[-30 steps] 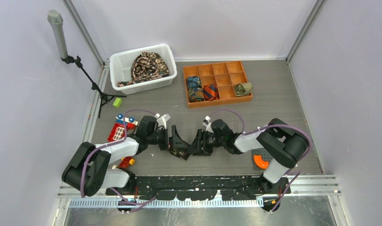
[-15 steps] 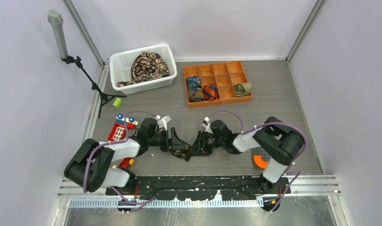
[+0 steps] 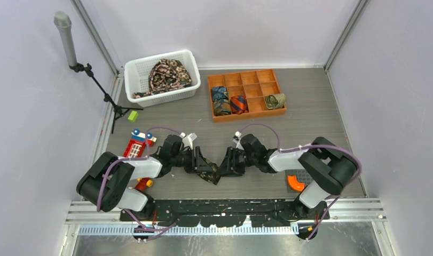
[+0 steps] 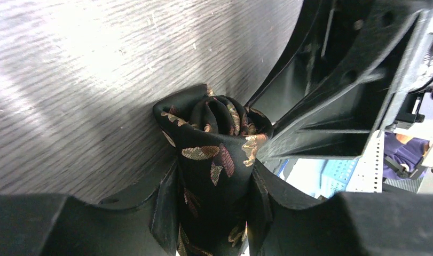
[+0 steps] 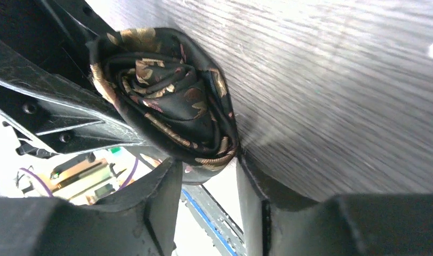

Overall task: Roll the ties
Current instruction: Pick up the tie at the center of the board, then place the tie in the storage box, then reset both arms

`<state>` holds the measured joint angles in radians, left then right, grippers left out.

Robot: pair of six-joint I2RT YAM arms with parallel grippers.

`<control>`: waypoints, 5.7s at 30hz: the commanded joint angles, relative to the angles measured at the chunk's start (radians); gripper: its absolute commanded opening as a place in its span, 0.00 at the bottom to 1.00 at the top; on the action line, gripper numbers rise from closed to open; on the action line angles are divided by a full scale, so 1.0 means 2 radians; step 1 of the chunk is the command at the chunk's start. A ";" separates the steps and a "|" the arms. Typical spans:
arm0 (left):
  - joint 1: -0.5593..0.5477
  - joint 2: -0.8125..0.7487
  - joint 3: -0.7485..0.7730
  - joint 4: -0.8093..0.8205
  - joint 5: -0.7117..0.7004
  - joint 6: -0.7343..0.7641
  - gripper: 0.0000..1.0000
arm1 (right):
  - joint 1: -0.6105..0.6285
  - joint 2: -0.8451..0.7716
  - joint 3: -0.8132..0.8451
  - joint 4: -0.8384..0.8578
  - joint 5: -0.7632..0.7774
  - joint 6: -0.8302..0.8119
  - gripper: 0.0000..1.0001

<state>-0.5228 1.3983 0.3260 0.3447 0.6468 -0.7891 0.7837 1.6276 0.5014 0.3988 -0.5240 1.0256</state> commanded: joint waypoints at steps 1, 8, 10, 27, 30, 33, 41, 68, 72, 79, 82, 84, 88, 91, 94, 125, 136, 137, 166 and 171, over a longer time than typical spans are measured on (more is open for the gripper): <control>-0.010 0.001 0.010 -0.013 -0.005 -0.013 0.25 | -0.021 -0.084 0.021 -0.102 0.061 -0.039 0.51; -0.017 -0.041 0.053 -0.058 -0.022 -0.028 0.21 | -0.079 -0.293 0.052 -0.316 0.167 -0.082 0.57; -0.018 -0.055 0.074 -0.077 -0.031 -0.028 0.21 | -0.089 -0.340 0.075 -0.387 0.227 -0.096 0.57; -0.045 0.084 0.402 -0.196 -0.056 0.007 0.17 | -0.093 -0.481 0.202 -0.586 0.511 -0.118 0.56; -0.046 0.132 0.475 -0.215 -0.058 0.015 0.17 | -0.093 -0.484 0.208 -0.594 0.517 -0.118 0.56; -0.048 0.192 0.542 -0.241 -0.062 0.024 0.17 | -0.093 -0.489 0.214 -0.605 0.531 -0.120 0.56; -0.051 0.333 0.728 -0.309 -0.077 0.045 0.15 | -0.093 -0.509 0.222 -0.640 0.554 -0.119 0.56; -0.080 0.590 1.063 -0.440 -0.227 0.169 0.13 | -0.093 -0.540 0.197 -0.681 0.548 -0.095 0.55; -0.088 0.597 1.075 -0.438 -0.266 0.195 0.13 | -0.093 -0.539 0.194 -0.680 0.540 -0.092 0.55; -0.092 0.604 1.079 -0.413 -0.292 0.233 0.12 | -0.093 -0.538 0.193 -0.682 0.539 -0.094 0.55; -0.100 0.610 1.080 -0.408 -0.315 0.265 0.12 | -0.093 -0.537 0.193 -0.683 0.540 -0.095 0.55; -0.106 0.613 1.078 -0.403 -0.332 0.282 0.12 | -0.093 -0.536 0.193 -0.683 0.537 -0.095 0.55; -0.111 0.625 1.078 -0.400 -0.352 0.304 0.12 | -0.093 -0.532 0.190 -0.683 0.529 -0.092 0.54; -0.114 0.629 1.075 -0.400 -0.351 0.313 0.12 | -0.093 -0.531 0.188 -0.683 0.526 -0.089 0.54; -0.118 0.628 1.071 -0.398 -0.345 0.318 0.14 | -0.093 -0.531 0.187 -0.681 0.524 -0.090 0.54; -0.122 0.426 1.005 -0.380 -0.243 0.281 1.00 | -0.093 -0.498 0.279 -0.679 0.538 -0.142 0.55; -0.121 0.211 0.864 -0.425 -0.316 0.289 1.00 | -0.093 -0.458 0.316 -0.640 0.518 -0.197 0.59; -0.121 0.180 0.829 -0.422 -0.334 0.291 1.00 | -0.093 -0.454 0.315 -0.635 0.516 -0.199 0.60; -0.121 -0.450 0.249 -0.562 -0.514 0.214 0.98 | -0.093 -0.403 0.221 -0.465 0.441 -0.192 0.90; -0.121 -0.467 0.237 -0.588 -0.524 0.200 0.99 | -0.093 -0.399 0.219 -0.462 0.443 -0.194 0.90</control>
<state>-0.7654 0.5014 0.7918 -0.7898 -0.3725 -0.3450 0.5980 0.8272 0.9363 -0.5808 0.3565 0.6346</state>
